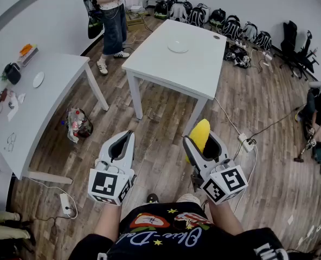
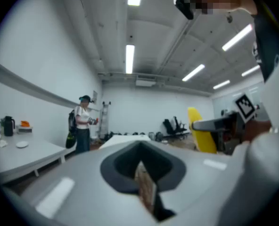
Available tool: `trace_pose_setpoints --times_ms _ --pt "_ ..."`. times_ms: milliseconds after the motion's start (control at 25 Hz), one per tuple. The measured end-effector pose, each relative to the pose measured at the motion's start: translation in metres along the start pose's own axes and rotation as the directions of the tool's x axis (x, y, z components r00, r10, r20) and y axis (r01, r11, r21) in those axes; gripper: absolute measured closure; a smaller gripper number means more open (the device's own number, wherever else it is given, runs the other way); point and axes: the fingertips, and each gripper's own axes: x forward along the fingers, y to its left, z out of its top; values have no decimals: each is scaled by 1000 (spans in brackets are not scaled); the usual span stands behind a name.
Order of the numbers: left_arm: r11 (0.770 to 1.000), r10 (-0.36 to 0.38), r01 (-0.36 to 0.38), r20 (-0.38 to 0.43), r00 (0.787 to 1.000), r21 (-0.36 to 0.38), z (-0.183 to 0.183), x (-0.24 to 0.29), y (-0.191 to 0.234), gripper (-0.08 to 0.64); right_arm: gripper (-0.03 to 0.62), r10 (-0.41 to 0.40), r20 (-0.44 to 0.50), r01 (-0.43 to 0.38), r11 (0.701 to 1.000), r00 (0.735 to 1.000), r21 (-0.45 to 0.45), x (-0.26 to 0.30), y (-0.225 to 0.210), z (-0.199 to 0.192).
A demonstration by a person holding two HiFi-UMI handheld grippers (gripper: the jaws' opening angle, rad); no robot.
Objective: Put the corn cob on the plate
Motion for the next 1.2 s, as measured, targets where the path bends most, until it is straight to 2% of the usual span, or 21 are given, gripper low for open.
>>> trace_pose_setpoints --times_ms 240,360,480,680,840,960,1200 --pt "999 -13 14 10 1000 -45 -9 50 23 561 336 -24 -23 24 999 999 24 29 -33 -4" --pt "998 -43 43 10 999 -42 -9 88 27 561 337 -57 -19 58 998 998 21 49 -68 1" --pt "999 -35 35 5 999 -31 -5 139 40 561 336 -72 -9 72 997 997 21 85 -116 11" --pt "1000 17 -17 31 999 0 25 239 68 561 337 -42 5 42 999 999 25 157 -201 39" --pt "998 48 -50 60 997 26 49 310 72 561 337 4 -20 -4 1000 1000 1 208 -267 52" --pt "997 65 -66 41 997 32 45 339 75 561 337 38 -56 -37 999 998 8 244 -303 44" --pt "994 112 -112 0 994 5 30 387 121 561 337 59 -138 -60 998 989 -4 334 -352 22"
